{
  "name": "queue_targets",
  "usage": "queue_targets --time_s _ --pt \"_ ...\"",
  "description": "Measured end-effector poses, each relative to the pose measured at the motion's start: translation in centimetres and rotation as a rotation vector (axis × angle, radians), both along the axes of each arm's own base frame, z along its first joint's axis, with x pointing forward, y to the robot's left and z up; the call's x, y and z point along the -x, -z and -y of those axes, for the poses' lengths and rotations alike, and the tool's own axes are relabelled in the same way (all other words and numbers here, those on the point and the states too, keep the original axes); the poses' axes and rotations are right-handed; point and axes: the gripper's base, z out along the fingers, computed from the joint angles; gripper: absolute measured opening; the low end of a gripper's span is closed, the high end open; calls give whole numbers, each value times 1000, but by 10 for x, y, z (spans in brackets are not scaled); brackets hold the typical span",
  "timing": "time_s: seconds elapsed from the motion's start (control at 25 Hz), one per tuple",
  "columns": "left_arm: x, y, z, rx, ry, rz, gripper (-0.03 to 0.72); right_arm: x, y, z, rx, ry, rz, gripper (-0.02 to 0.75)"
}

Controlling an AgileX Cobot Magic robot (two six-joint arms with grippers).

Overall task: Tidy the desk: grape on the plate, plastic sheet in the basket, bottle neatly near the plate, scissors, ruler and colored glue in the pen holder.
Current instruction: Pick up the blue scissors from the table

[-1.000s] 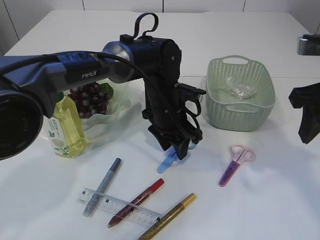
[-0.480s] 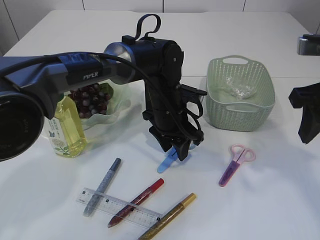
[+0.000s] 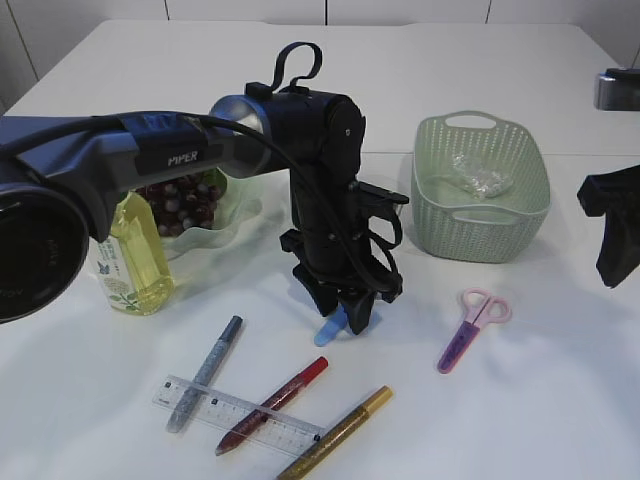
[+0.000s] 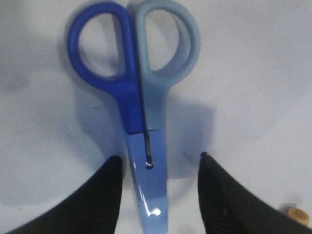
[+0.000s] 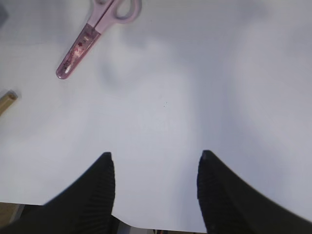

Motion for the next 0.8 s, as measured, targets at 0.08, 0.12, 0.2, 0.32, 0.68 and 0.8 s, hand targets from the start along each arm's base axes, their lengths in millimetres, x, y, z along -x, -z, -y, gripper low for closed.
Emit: queue_targets --time_s 0.08,0.12,0.2,0.32,0.68,0.8 --pt "0 0 0 0 0 0 372 0 0 0 -1 0 0 430" --pt "0 0 0 0 0 0 372 0 0 0 -1 0 0 430" --pt "0 0 0 0 0 0 372 0 0 0 -1 0 0 430" --pt "0 0 0 0 0 0 372 0 0 0 0 -2 0 430" --pt "0 0 0 -1 0 1 330 0 0 0 -2 -3 0 430" --pt "0 0 0 -1 0 1 330 0 0 0 -1 -5 0 430"
